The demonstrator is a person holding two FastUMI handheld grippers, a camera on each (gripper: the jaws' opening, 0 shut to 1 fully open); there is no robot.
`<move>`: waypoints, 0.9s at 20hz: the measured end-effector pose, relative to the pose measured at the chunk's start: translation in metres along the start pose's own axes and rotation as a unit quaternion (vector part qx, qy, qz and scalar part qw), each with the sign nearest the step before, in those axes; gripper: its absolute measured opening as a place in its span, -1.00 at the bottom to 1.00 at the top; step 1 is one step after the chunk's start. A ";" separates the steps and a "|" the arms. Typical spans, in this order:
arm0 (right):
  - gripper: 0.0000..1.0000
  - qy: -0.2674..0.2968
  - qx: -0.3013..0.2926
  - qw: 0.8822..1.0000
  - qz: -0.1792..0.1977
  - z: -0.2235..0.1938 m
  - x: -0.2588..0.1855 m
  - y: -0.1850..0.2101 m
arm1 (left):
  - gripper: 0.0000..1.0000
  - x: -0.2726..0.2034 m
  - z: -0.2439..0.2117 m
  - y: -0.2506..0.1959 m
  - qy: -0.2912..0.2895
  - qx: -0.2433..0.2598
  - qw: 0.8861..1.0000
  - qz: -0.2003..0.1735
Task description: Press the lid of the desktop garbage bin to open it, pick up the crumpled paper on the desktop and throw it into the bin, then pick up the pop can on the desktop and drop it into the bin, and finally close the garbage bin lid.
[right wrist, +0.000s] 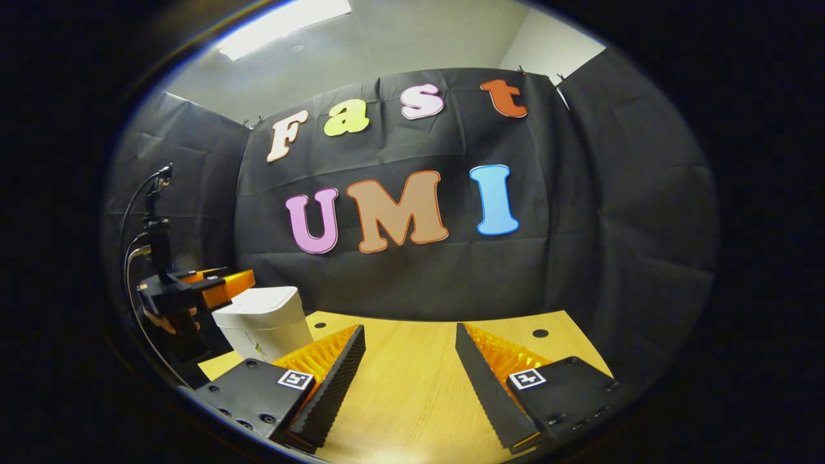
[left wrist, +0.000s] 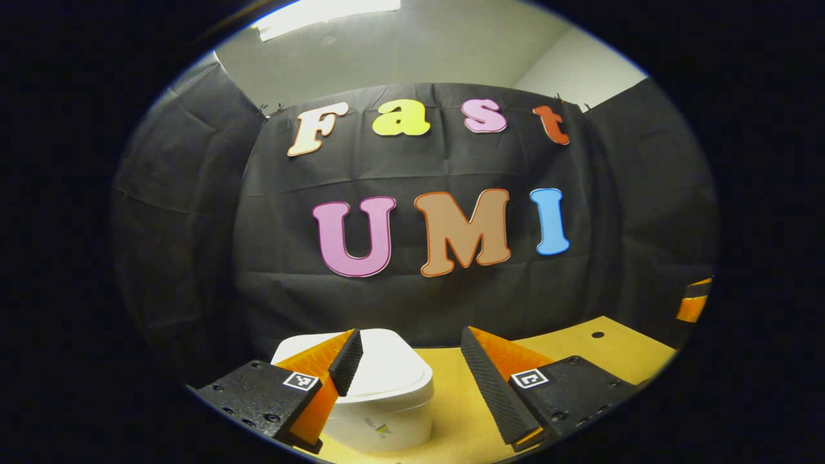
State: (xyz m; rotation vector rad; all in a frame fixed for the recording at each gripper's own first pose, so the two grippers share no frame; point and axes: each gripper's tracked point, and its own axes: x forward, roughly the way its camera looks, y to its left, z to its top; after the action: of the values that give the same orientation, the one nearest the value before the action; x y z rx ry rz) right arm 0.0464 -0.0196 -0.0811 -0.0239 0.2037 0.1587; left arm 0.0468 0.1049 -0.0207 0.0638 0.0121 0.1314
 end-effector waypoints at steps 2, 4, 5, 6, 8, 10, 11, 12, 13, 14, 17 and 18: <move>0.88 -0.006 -0.004 1.000 0.001 0.002 -0.001 0.005 | 0.86 -0.010 -0.002 -0.018 -0.008 -0.010 1.000 -0.020; 0.89 -0.005 -0.006 1.000 -0.002 0.000 -0.002 0.004 | 0.86 -0.021 -0.009 -0.026 -0.004 -0.011 0.999 -0.030; 0.92 -0.005 -0.004 1.000 -0.005 -0.001 -0.003 0.003 | 0.86 -0.027 -0.012 -0.031 -0.002 -0.016 0.999 -0.034; 0.88 -0.006 -0.002 1.000 -0.009 -0.002 -0.004 0.004 | 0.86 -0.034 -0.015 -0.035 -0.003 -0.024 0.999 -0.037; 0.88 -0.007 0.002 1.000 -0.019 -0.007 -0.007 0.003 | 0.86 -0.046 -0.026 -0.047 0.006 -0.044 0.998 -0.045; 0.88 -0.011 0.003 1.000 -0.029 -0.012 -0.010 0.004 | 0.86 -0.055 -0.034 -0.057 0.016 -0.058 0.997 -0.053; 0.88 -0.013 0.002 0.999 -0.032 -0.013 -0.012 0.005 | 0.86 -0.056 -0.036 -0.060 0.020 -0.062 0.996 -0.055; 0.90 -0.015 -0.001 0.999 -0.034 -0.014 -0.012 0.007 | 0.86 -0.056 -0.039 -0.065 0.024 -0.065 0.996 -0.060; 0.89 -0.016 -0.005 0.999 -0.033 -0.014 -0.012 0.009 | 0.86 -0.056 -0.041 -0.067 0.029 -0.064 0.996 -0.062; 0.89 -0.016 -0.008 0.999 -0.031 -0.013 -0.011 0.011 | 0.86 -0.054 -0.042 -0.065 0.030 -0.062 0.996 -0.061; 0.88 -0.022 -0.009 0.999 -0.031 -0.008 -0.009 0.009 | 0.86 -0.047 -0.040 -0.054 0.031 -0.059 0.996 -0.054; 0.88 -0.024 -0.008 0.999 -0.033 -0.007 -0.009 0.008 | 0.86 -0.045 -0.038 -0.050 0.030 -0.062 0.996 -0.051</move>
State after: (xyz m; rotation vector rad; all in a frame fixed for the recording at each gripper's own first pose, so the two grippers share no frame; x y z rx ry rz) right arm 0.0353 -0.0133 -0.0858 -0.0432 0.1535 0.0958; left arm 0.0082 0.0516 -0.0614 -0.0640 0.0663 0.0320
